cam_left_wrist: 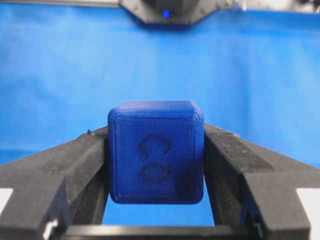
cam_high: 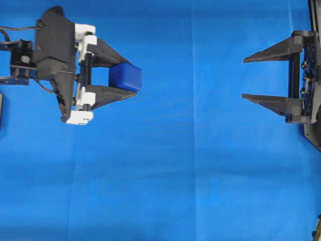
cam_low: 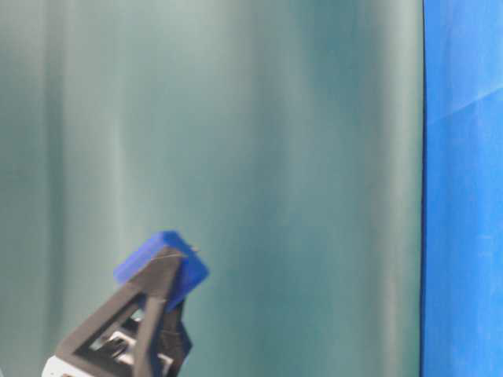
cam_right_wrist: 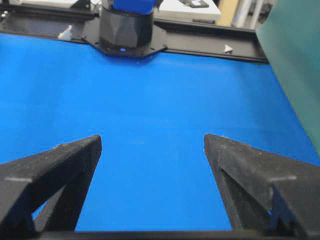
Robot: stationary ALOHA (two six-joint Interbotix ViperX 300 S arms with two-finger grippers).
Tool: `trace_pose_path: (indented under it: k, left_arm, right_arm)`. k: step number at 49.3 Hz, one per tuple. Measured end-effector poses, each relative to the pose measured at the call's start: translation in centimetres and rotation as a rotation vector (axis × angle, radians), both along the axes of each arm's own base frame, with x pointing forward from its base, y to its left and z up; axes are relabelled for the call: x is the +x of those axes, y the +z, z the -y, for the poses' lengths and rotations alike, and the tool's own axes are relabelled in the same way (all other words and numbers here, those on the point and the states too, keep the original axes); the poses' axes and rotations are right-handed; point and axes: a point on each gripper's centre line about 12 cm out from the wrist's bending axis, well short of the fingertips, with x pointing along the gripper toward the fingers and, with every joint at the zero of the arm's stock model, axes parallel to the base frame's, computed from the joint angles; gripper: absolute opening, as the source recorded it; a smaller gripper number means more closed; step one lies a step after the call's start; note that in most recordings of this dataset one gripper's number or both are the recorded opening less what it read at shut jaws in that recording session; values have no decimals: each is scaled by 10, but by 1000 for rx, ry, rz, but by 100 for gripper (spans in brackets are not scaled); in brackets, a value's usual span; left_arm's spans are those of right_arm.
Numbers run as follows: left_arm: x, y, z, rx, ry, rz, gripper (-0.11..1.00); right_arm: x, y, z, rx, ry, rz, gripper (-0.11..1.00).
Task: Handover the blue block to the right arm after grasping it with the left arm, then place it in the designated position.
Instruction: 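Pull the held cube back toward the left side, raised, then rotate the right gripper and reach it toward the held cube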
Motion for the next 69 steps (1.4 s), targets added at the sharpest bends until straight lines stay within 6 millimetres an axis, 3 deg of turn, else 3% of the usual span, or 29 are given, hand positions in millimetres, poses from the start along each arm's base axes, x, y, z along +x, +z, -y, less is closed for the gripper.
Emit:
trace_pose_path:
  k: [30, 54, 69]
  left_arm:
    - [-5, 11, 0, 1, 0, 49, 46]
    - [-6, 10, 0, 0, 0, 57, 46]
    - [-7, 8, 0, 0, 0, 58, 46]
  right_arm:
    - [1, 4, 0, -44, 6, 5, 97]
    - [4, 28, -7, -689, 82, 19, 96]
    - [4, 29, -11, -1138, 129, 10, 96]
